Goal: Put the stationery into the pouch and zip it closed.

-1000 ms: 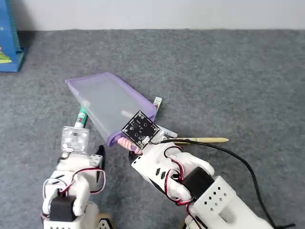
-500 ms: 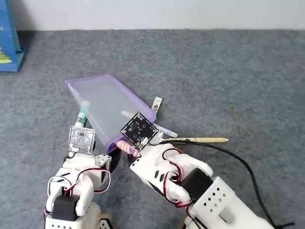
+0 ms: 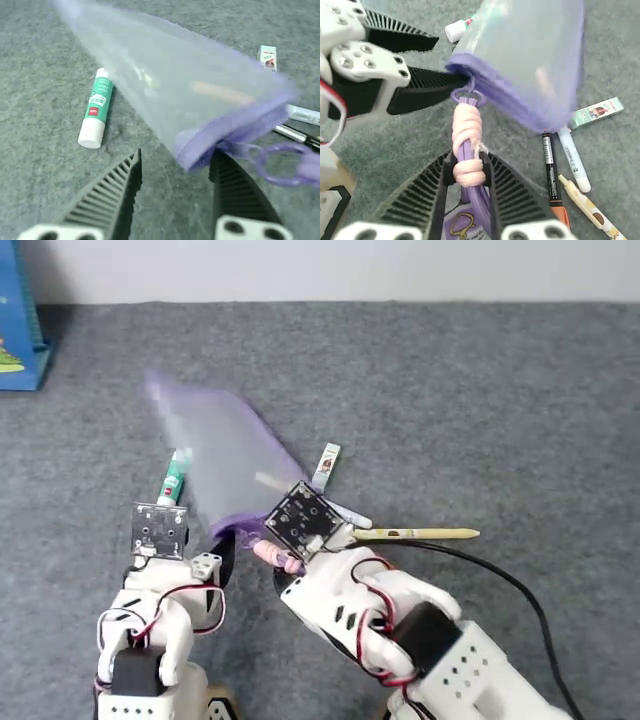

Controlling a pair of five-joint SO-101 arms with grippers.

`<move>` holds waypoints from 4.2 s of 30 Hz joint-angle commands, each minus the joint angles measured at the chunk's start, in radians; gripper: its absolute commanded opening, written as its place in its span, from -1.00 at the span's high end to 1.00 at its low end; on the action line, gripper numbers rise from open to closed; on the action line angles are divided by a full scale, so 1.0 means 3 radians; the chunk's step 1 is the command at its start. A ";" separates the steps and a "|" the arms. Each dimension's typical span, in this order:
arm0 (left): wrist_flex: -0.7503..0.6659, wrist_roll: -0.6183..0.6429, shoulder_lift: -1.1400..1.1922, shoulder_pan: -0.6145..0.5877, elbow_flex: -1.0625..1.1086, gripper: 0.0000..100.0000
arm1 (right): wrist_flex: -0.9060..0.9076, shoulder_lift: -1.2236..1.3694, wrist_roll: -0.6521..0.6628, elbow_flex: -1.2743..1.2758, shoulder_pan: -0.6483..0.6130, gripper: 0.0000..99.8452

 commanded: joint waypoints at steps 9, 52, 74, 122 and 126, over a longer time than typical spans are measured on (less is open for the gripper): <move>-0.0113 -0.0066 -0.0036 -0.0092 -0.0064 0.78 | 0.0084 -0.0294 -0.0020 0.0051 -0.0013 0.98; 0.0092 -0.0164 -0.0036 0.0394 -0.0110 0.64 | 0.0366 -0.0294 0.0235 0.0133 -0.0069 0.98; -0.0465 -0.0419 -0.0031 0.0491 0.0233 0.98 | 0.0412 -0.0325 0.0240 0.0133 -0.0049 0.98; -0.0373 -0.0082 -0.0031 -0.0164 0.0171 0.49 | 0.0862 -0.0519 0.0634 -0.0563 0.1312 0.98; -0.0527 -0.0256 -0.0031 -0.0164 0.0263 0.60 | 0.1092 -0.0673 0.0634 -0.0777 0.1286 0.98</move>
